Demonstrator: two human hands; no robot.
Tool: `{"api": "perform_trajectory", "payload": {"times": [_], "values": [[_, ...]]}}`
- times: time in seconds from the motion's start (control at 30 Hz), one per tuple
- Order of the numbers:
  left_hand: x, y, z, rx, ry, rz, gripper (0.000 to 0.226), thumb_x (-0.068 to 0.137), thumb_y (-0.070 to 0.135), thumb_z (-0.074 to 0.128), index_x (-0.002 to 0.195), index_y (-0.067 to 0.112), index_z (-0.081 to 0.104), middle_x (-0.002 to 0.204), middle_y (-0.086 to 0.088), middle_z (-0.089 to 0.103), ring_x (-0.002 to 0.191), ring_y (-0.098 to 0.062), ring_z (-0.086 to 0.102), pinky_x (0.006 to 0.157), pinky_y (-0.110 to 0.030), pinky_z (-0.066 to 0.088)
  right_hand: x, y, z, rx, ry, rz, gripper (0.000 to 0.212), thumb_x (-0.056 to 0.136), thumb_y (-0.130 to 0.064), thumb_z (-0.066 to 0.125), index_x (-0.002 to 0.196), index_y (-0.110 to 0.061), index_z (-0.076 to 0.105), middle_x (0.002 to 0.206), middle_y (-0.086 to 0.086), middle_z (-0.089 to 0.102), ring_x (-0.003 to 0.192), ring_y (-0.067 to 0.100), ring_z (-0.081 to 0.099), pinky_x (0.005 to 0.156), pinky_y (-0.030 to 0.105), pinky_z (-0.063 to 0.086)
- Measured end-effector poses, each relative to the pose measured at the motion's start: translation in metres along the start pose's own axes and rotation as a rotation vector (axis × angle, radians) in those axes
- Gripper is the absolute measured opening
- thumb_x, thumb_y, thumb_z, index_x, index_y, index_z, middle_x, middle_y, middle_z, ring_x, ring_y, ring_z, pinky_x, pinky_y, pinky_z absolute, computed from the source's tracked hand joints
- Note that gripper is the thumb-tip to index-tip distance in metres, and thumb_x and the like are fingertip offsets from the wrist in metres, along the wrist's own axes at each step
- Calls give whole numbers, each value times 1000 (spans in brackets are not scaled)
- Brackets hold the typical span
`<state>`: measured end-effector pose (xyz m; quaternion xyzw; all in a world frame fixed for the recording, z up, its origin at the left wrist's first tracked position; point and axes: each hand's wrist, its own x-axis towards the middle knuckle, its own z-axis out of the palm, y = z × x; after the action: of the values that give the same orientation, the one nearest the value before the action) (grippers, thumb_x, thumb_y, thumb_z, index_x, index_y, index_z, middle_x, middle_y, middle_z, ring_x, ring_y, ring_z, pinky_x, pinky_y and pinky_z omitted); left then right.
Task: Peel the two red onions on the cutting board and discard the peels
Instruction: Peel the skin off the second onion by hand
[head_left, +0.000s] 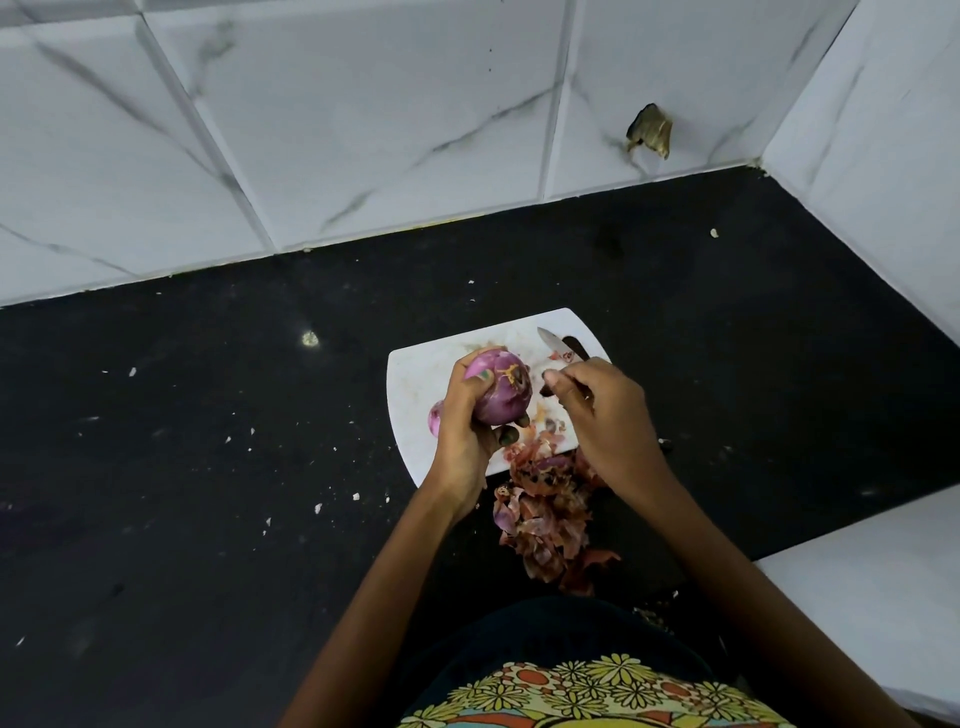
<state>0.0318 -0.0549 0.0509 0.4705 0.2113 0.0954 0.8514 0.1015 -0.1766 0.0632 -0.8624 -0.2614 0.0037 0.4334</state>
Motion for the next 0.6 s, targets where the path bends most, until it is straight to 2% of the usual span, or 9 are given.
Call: {"api": "perform_trajectory", "payload": {"times": [0.1,0.23,0.3,0.37,0.47,0.6], "values": [[0,-1,0,32,15,-3,41,80,37,46,114,16,55,101,-6,64,76,-16,58,57,-22,48,2,-2,-3,11,-72,-13,3,86,-11,67,84,-9,68,80,-17,53,74,-4,55,68,3,38],[1,-1,-2,125,32,-10,44,80,41,45,116,20,55,102,-4,64,81,-17,61,62,-24,48,5,-15,-11,120,-31,-57,12,86,-5,66,96,-9,70,88,-10,65,83,0,60,66,6,44],[2,-2,-2,157,36,-2,45,81,42,45,118,19,55,107,-6,63,84,-15,62,64,-25,48,5,-22,-13,150,-28,-169,13,87,-8,66,99,-8,72,89,-7,66,85,5,63,69,10,48],[1,-2,-2,181,29,17,42,83,42,44,115,19,56,108,-5,62,84,-13,62,62,-23,48,7,-23,-10,113,-50,-271,15,86,-11,66,99,-7,73,91,1,69,86,8,64,74,21,53],[0,-1,-1,228,34,46,36,82,41,43,110,21,55,105,-3,59,76,-9,59,55,-20,45,8,-22,-6,23,-36,-341,17,83,-12,65,95,-4,75,89,6,71,83,14,67,74,32,56],[0,2,-3,312,50,71,31,79,38,44,105,25,56,107,2,59,81,-10,59,58,-20,46,10,-21,-7,-29,-53,-380,15,82,-10,66,91,-3,75,86,6,71,77,14,67,71,31,56]]}}
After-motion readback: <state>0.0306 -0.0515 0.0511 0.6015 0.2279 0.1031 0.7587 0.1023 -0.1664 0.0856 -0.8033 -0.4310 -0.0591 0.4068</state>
